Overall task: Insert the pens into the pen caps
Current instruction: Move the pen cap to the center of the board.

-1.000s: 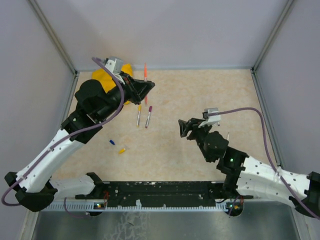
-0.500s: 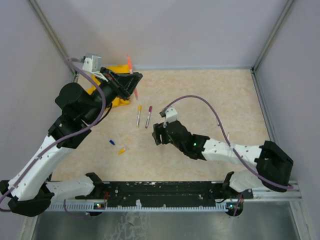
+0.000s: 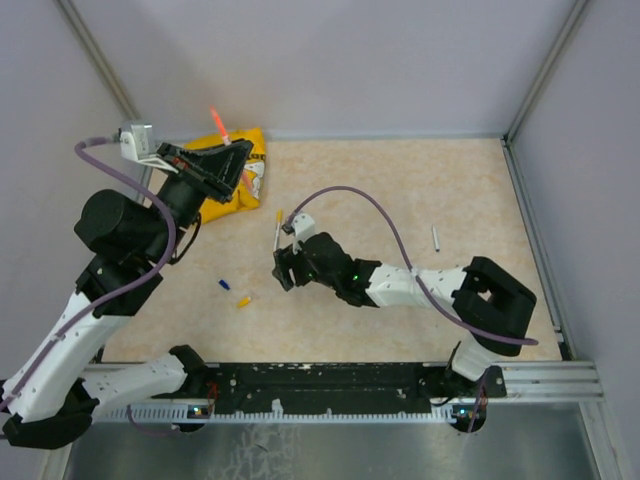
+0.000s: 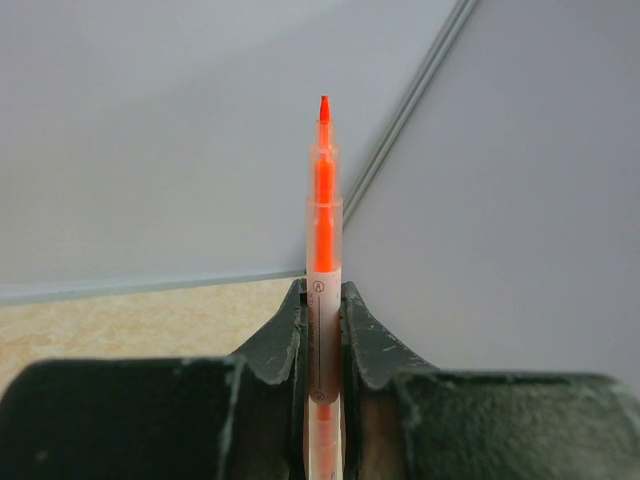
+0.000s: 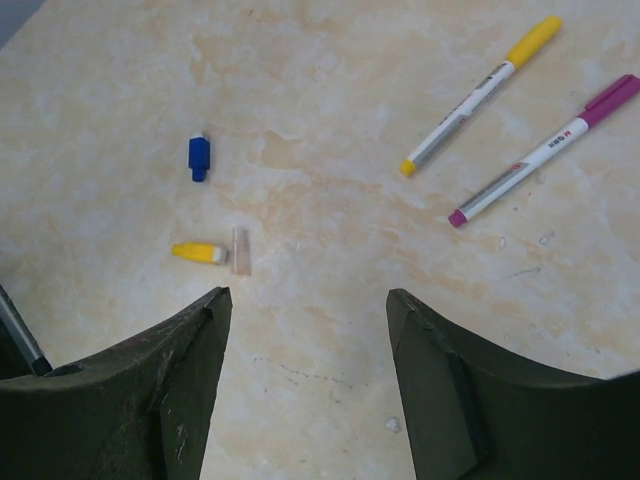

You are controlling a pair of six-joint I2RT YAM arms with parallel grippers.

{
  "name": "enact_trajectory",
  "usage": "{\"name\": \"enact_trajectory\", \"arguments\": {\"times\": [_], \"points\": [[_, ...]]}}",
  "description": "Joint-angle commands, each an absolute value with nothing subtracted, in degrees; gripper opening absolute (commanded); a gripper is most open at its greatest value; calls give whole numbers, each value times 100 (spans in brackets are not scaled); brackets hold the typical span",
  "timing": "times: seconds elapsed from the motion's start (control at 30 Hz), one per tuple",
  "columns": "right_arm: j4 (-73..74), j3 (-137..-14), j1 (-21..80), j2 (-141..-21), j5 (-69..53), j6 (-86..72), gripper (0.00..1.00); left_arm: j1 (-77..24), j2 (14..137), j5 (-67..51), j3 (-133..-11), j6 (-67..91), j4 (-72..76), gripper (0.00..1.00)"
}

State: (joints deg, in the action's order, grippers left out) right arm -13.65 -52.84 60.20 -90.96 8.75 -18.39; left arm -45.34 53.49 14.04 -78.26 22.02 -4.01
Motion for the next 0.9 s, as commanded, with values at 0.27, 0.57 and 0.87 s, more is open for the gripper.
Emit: {"name": "enact_trajectory", "arguments": {"times": [0.27, 0.57, 0.87], "points": [[-1894, -5676, 6075, -9415, 410, -1652, 65, -4531, 5129, 1441, -7729, 2106, -168, 0], [-1312, -6396, 6167, -10303, -100, -1428, 62, -4535, 5099, 1308, -7624, 2061, -5, 0], [-699, -7077, 6352, -11043, -54, -1079, 44, -4535, 5061, 1115, -7805, 2026, 34, 0]]}}
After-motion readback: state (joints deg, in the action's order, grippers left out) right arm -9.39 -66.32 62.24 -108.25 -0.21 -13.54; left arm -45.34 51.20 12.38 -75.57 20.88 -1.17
